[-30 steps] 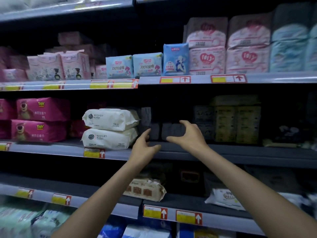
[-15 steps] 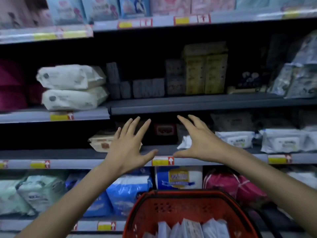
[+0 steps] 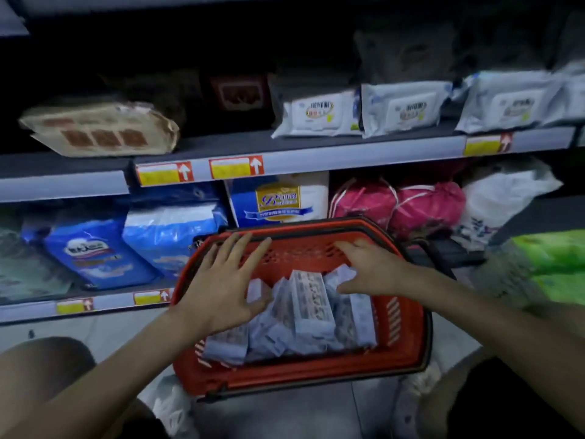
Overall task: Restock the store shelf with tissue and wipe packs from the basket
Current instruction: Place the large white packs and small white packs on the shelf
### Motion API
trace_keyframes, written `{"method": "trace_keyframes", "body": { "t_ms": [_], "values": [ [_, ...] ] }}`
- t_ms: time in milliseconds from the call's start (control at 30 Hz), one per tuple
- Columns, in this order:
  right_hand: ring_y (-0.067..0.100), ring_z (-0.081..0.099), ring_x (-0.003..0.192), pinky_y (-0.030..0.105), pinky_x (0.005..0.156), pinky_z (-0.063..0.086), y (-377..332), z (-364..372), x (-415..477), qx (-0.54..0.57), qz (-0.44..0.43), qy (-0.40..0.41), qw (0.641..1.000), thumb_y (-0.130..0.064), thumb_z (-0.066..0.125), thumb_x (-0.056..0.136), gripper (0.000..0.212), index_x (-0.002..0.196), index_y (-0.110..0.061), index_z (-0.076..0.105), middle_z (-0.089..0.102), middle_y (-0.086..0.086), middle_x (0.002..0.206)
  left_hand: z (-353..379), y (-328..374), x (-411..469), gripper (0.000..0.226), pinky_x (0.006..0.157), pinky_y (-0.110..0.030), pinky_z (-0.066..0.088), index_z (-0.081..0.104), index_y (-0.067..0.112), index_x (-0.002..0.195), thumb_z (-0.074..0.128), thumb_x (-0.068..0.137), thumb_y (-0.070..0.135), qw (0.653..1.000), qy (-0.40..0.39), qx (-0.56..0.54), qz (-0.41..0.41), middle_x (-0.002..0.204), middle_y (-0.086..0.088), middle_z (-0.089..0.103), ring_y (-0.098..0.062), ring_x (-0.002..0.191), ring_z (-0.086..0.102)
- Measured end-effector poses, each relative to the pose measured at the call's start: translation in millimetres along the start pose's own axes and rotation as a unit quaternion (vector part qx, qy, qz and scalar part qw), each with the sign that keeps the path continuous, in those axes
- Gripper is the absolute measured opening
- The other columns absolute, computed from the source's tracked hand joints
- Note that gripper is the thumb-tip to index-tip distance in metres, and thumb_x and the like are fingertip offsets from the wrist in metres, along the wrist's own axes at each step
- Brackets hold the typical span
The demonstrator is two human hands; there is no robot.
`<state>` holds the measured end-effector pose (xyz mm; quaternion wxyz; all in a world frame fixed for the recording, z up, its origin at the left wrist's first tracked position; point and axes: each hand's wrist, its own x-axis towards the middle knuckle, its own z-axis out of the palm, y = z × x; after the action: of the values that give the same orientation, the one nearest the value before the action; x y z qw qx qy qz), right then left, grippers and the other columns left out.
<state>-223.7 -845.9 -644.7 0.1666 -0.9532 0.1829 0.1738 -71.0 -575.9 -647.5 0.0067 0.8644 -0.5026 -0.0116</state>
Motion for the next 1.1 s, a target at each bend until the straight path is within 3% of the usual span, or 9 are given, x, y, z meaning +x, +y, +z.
{"method": "trace_keyframes", "body": {
  "t_ms": [167,267,333,433,600,767,867,1033,1100],
  "values": [
    [0.045,0.028,0.147,0.047,0.103,0.043,29.2,51.0,18.1,-0.234,-0.006,-0.067,0.97,-0.02,0.066,0.098,0.085,0.163,-0.016,0.013,0.018,0.023,0.162,42.1,10.3,8.2,0.105,0.123,-0.053,0.027,-0.005,0.034,0.166,0.013,0.075,0.084,0.993,-0.113,0.0,0.016,0.172,-0.005,0.016,-0.029,0.158,0.015],
    [0.048,0.019,0.151,0.051,0.107,0.039,44.4,67.3,28.1,-0.372,-0.061,-0.052,0.925,-0.013,0.058,0.1,0.076,0.164,-0.02,0.016,0.009,0.024,0.168,58.1,18.0,13.5,0.099,0.116,-0.047,0.036,0.002,0.034,0.166,0.027,0.083,0.082,0.988,-0.151,-0.037,0.007,0.167,0.0,0.024,-0.026,0.152,0.027],
    [0.048,0.013,0.152,0.053,0.109,0.036,49.6,75.2,36.0,-0.407,-0.078,-0.059,0.908,-0.013,0.051,0.104,0.071,0.164,-0.023,0.015,0.003,0.025,0.168,67.6,21.0,14.3,0.093,0.115,-0.047,0.039,0.004,0.035,0.166,0.04,0.089,0.074,0.984,-0.164,-0.064,-0.005,0.166,0.001,0.027,-0.025,0.151,0.03],
    [0.043,0.03,0.145,0.05,0.104,0.041,47.1,85.1,47.1,-0.426,-0.083,-0.041,0.9,-0.011,0.053,0.102,0.071,0.163,-0.025,0.019,0.011,0.025,0.166,75.6,25.3,12.1,0.087,0.113,-0.048,0.041,0.002,0.034,0.166,0.05,0.1,0.059,0.979,-0.185,-0.087,-0.01,0.168,0.001,0.025,-0.026,0.15,0.031],
    [0.04,0.033,0.139,0.049,0.099,0.042,43.5,82.4,54.3,-0.467,-0.091,-0.024,0.879,-0.007,0.059,0.098,0.06,0.152,-0.023,0.038,0.017,0.023,0.161,76.0,32.8,10.4,0.082,0.112,-0.043,0.035,0.004,0.03,0.167,0.05,0.103,0.052,0.979,-0.191,-0.077,0.005,0.165,0.002,0.03,-0.024,0.146,0.038],
    [0.035,0.046,0.132,0.042,0.083,0.05,31.2,64.3,51.1,-0.449,-0.131,0.015,0.884,-0.008,0.073,0.085,0.049,0.129,-0.025,0.065,0.035,0.017,0.156,70.2,32.2,6.6,0.079,0.111,-0.043,0.041,0.01,0.029,0.167,0.051,0.103,0.05,0.982,-0.151,-0.112,-0.002,0.161,0.001,0.038,-0.023,0.145,0.039],
    [0.03,0.046,0.135,0.043,0.086,0.049,21.0,50.6,46.2,-0.358,-0.127,0.005,0.925,-0.004,0.07,0.083,0.042,0.122,-0.02,0.067,0.044,0.011,0.146,70.2,26.8,4.8,0.077,0.111,-0.044,0.043,0.014,0.03,0.166,0.053,0.102,0.049,0.979,-0.143,-0.142,-0.018,0.159,0.0,0.042,-0.025,0.144,0.041],
    [0.023,0.065,0.089,0.029,0.065,0.041,13.0,15.6,32.2,-0.16,-0.111,0.057,0.979,-0.019,0.072,0.08,0.013,0.089,-0.021,0.063,0.063,-0.003,0.094,72.6,13.0,1.7,0.074,0.108,-0.042,0.047,0.027,0.027,0.163,0.06,0.1,0.046,0.956,-0.145,-0.243,-0.081,0.152,-0.005,0.052,-0.027,0.136,0.052],
    [0.018,0.064,0.081,0.029,0.06,0.04,13.3,3.6,23.5,-0.087,-0.098,0.08,0.988,-0.028,0.083,0.071,0.026,0.09,-0.023,0.066,0.066,-0.007,0.087,67.2,12.1,3.3,0.069,0.109,-0.04,0.047,0.035,0.026,0.161,0.064,0.1,0.041,0.921,-0.149,-0.336,-0.131,0.15,-0.006,0.055,-0.025,0.136,0.054]
  ]
}}
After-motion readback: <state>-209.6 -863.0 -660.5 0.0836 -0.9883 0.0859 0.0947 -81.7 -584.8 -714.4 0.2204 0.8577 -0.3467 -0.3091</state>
